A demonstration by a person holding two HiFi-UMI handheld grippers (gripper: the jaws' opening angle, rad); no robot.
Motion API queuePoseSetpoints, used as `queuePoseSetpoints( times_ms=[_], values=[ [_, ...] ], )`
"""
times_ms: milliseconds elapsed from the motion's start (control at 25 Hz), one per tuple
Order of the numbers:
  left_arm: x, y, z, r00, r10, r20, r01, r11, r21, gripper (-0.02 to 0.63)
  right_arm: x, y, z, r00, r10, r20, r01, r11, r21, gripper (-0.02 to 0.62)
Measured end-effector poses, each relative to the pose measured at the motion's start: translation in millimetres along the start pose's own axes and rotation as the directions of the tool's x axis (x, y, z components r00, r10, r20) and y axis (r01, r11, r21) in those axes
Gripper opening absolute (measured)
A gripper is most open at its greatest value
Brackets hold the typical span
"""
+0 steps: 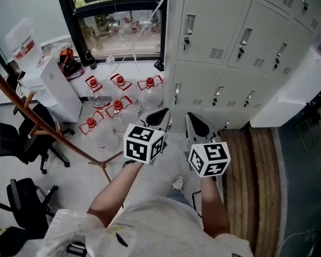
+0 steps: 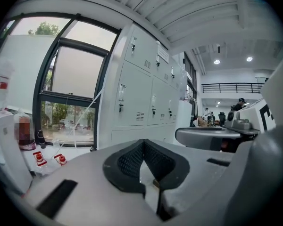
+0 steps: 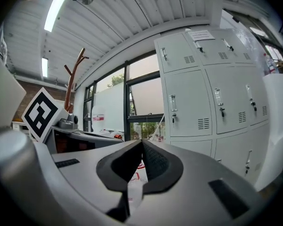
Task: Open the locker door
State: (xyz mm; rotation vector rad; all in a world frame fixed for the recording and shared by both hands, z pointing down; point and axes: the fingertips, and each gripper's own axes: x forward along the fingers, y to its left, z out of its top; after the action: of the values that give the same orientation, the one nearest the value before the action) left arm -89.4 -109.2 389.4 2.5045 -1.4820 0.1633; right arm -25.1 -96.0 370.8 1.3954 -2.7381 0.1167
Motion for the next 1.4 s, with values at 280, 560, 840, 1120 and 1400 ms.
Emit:
queuePoseSetpoints(
  times_ms=[280, 560, 840, 1120, 1400],
  values=[
    [64.6, 14.2, 14.3, 0.999, 0.046, -0.019, -0.046, 0.999, -0.012, 0.006, 44.9, -57.7, 3.9, 0.999, 0.050, -0.014, -0.050, 0.999, -0.005, 0.003],
    [118.0, 16.1, 22.2, 0.996, 0.074, -0.048, -0.074, 0.997, -0.007, 0.006, 76.0, -105.9, 0.3, 0.996, 0.091, -0.025, -0.091, 0.996, 0.017, 0.003],
    [155.6, 22.8, 37.5, 0.987, 0.149, -0.060, -0.148, 0.989, 0.019, 0.006, 105.2, -140.7, 11.8, 0.987, 0.163, 0.002, -0.163, 0.986, 0.031, 0.003],
    [175.9, 28.2, 43.9, 0.977, 0.206, -0.056, -0.206, 0.978, 0.002, 0.006, 125.7, -163.6, 19.0, 0.975, 0.221, 0.012, -0.221, 0.974, 0.050, 0.003],
    [183.8, 41.1, 53.6, 0.968, 0.247, -0.036, -0.247, 0.969, -0.004, 0.006, 145.4, -169.9, 26.7, 0.966, 0.256, 0.023, -0.257, 0.964, 0.072, 0.003]
  ],
)
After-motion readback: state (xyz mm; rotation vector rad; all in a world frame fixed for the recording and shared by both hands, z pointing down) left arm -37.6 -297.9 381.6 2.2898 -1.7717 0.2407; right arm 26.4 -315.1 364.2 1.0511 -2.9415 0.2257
